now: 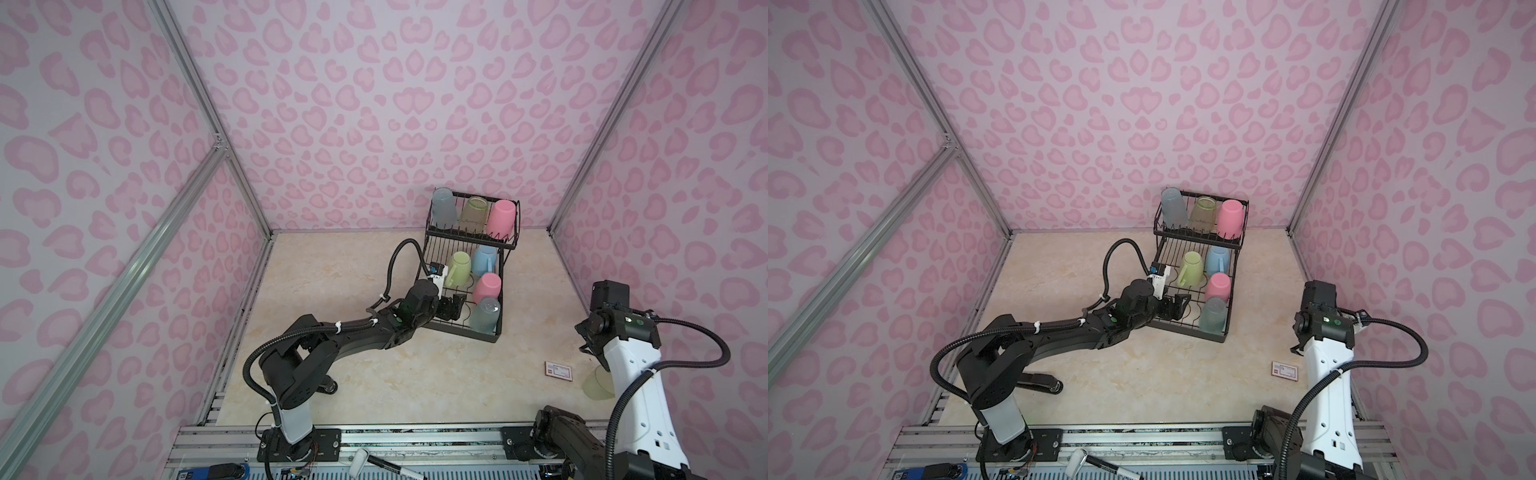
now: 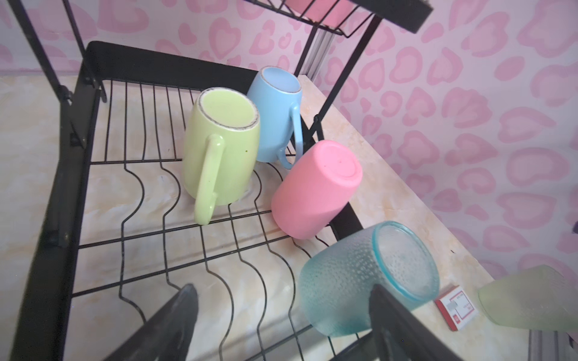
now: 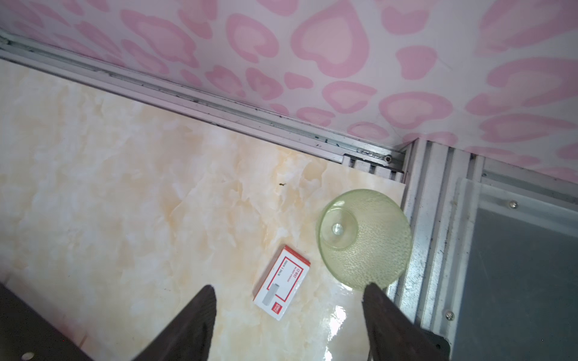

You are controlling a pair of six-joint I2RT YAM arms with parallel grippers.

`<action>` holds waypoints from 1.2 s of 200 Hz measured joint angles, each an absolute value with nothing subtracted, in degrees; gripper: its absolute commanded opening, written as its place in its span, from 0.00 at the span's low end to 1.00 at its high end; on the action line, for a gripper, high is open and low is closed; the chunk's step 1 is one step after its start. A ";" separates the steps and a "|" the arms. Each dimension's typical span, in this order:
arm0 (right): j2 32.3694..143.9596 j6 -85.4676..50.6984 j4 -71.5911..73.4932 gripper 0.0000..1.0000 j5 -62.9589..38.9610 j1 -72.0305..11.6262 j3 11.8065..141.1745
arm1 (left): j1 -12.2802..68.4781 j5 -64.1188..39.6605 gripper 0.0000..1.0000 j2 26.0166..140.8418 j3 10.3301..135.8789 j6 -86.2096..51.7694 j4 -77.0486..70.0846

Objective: Load cups into a dish rack
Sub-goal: Pick up the cup from the bottom-right of the table.

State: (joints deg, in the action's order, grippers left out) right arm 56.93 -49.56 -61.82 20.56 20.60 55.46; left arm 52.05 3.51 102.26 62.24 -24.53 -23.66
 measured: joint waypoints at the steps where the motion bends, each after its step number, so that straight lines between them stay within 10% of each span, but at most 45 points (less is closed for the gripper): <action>1: 56.86 -49.54 -61.87 0.74 20.53 20.80 55.33 | 52.12 3.42 0.88 102.17 62.24 -24.43 -23.64; 240: 56.93 -45.69 -52.03 0.61 8.29 35.83 44.56 | 56.97 0.30 0.87 96.40 60.34 -19.90 -21.80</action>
